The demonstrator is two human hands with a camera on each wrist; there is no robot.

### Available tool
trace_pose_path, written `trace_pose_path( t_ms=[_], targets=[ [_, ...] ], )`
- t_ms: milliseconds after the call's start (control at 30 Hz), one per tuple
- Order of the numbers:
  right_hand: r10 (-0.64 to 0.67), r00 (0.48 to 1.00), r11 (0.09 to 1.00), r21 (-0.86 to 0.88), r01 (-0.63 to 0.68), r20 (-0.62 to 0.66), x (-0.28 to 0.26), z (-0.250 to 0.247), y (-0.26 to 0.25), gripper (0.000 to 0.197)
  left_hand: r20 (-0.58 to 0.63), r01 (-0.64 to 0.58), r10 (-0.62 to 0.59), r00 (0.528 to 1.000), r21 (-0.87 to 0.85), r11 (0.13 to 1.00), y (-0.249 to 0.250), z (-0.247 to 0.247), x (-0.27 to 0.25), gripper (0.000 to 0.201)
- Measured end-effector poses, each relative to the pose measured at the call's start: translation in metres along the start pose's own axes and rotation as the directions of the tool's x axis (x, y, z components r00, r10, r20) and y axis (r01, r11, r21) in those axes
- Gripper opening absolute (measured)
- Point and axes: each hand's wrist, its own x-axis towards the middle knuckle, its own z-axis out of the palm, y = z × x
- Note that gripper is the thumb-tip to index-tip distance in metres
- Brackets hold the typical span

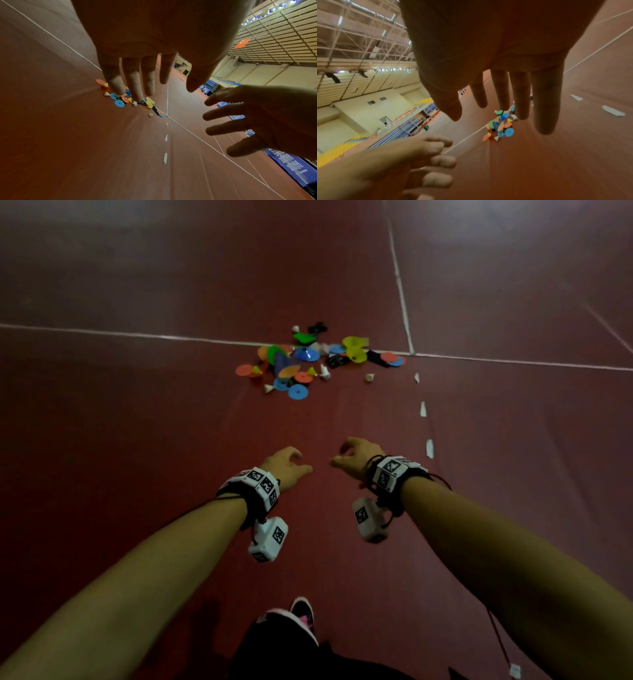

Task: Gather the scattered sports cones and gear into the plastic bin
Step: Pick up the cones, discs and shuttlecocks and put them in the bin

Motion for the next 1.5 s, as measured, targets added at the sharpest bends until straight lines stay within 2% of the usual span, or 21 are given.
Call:
trace_pose_path(
  t_ms=[100, 200, 367, 500, 600, 700, 800, 1033, 1167, 1267, 1500],
  targets=[
    [0.01, 0.999, 1.0, 0.029, -0.009, -0.038, 0.052, -0.028, -0.022, 0.046, -0.029, -0.043, 0.043, 0.999, 0.028, 0.999, 0.03, -0.037, 0.065, 0.043],
    [0.033, 0.999, 0.999, 0.016, -0.032, -0.01, 0.103, -0.043, -0.034, 0.049, -0.037, -0.054, 0.054, 0.998, -0.001, 0.999, 0.048, -0.058, 0.122, 0.041],
    [0.065, 0.998, 0.995, 0.073, -0.066, 0.018, 0.224, -0.057, -0.05, 0.048, -0.029, -0.053, 0.052, 0.998, -0.018, 0.998, 0.053, -0.085, 0.226, 0.039],
    [0.031, 0.998, 0.989, 0.146, -0.037, 0.046, 0.345, -0.072, -0.077, 0.044, -0.065, 0.027, -0.029, 0.997, -0.04, 0.999, 0.061, -0.122, 0.329, 0.04],
    [0.034, 0.995, 0.959, 0.278, -0.059, 0.093, 0.424, -0.093, -0.109, 0.039, -0.115, 0.092, -0.103, 0.988, -0.098, 0.991, 0.081, -0.162, 0.396, 0.038],
    [-0.018, 0.994, 0.942, 0.334, -0.021, 0.112, 0.499, -0.128, -0.153, 0.034, -0.21, 0.088, -0.124, 0.97, -0.172, 0.981, 0.107, -0.21, 0.46, 0.03],
    [-0.052, 0.99, 0.928, 0.373, -0.001, 0.131, 0.567, -0.158, -0.198, 0.043, -0.267, 0.097, -0.156, 0.951, -0.219, 0.971, 0.121, -0.251, 0.516, 0.025],
    [-0.189, 0.969, 0.956, 0.255, 0.146, 0.156, 0.714, -0.193, -0.268, 0.036, -0.264, 0.155, -0.23, 0.937, -0.275, 0.949, 0.127, -0.304, 0.667, 0.031],
    [-0.187, 0.977, 0.962, 0.221, 0.16, 0.104, 0.811, -0.22, -0.309, 0.035, -0.23, 0.116, -0.173, 0.958, -0.24, 0.964, 0.136, -0.335, 0.773, 0.03],
    [-0.157, 0.981, 0.968, 0.213, 0.13, 0.112, 0.872, -0.245, -0.338, 0.029, -0.207, 0.089, -0.138, 0.968, -0.23, 0.969, 0.151, -0.365, 0.844, 0.029],
    [-0.147, 0.982, 0.982, 0.134, 0.13, 0.12, 0.984, -0.289, -0.389, 0.021, -0.17, 0.076, -0.119, 0.978, -0.241, 0.968, 0.185, -0.426, 0.97, 0.015]
  ],
)
